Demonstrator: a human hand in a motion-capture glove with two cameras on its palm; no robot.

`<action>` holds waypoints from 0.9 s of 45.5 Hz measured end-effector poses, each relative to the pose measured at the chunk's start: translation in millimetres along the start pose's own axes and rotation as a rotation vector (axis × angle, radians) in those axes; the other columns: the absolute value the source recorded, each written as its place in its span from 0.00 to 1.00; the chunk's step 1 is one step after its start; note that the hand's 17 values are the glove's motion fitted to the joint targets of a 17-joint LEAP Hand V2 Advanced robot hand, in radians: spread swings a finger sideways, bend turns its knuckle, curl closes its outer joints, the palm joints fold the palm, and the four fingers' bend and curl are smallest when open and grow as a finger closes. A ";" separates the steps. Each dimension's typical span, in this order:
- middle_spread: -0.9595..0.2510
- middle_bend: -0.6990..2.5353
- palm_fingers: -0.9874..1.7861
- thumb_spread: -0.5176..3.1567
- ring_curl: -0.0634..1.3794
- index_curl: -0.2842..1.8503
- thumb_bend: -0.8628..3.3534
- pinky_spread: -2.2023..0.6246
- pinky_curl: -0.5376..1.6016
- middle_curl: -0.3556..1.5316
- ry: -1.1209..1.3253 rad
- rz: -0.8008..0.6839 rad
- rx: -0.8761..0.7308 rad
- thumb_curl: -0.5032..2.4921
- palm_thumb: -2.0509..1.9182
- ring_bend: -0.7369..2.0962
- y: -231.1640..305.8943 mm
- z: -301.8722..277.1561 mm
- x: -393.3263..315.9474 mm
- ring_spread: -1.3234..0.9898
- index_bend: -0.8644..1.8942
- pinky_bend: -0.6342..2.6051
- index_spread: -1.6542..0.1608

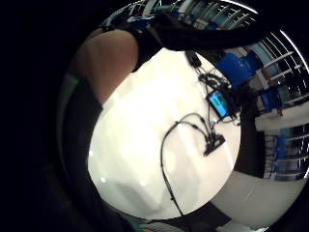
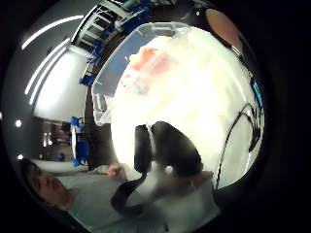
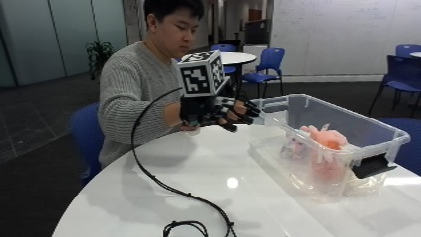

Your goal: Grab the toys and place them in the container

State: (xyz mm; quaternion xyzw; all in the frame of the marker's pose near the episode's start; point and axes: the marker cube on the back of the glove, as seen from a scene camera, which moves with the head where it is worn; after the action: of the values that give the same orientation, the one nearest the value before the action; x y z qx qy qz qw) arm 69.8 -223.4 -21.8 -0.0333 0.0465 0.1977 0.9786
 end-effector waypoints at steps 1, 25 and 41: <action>0.61 0.27 0.36 0.50 0.26 0.35 0.20 0.80 0.38 0.44 0.000 0.004 0.001 0.28 0.50 0.43 5.7 0.2 0.8 0.50 0.40 0.44 0.68; 0.61 0.27 0.38 0.51 0.25 0.35 0.20 0.80 0.39 0.41 -0.038 -0.255 -0.152 0.25 0.51 0.42 292.2 100.8 -98.7 0.50 0.40 0.42 0.68; 0.60 0.27 0.39 0.52 0.25 0.36 0.20 0.80 0.39 0.40 -0.047 -0.212 -0.161 0.25 0.51 0.42 356.8 142.8 -94.0 0.48 0.41 0.42 0.68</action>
State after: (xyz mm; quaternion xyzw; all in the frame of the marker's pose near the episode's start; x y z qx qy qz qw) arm -144.6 80.6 113.2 -0.1117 0.0039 0.0968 0.9890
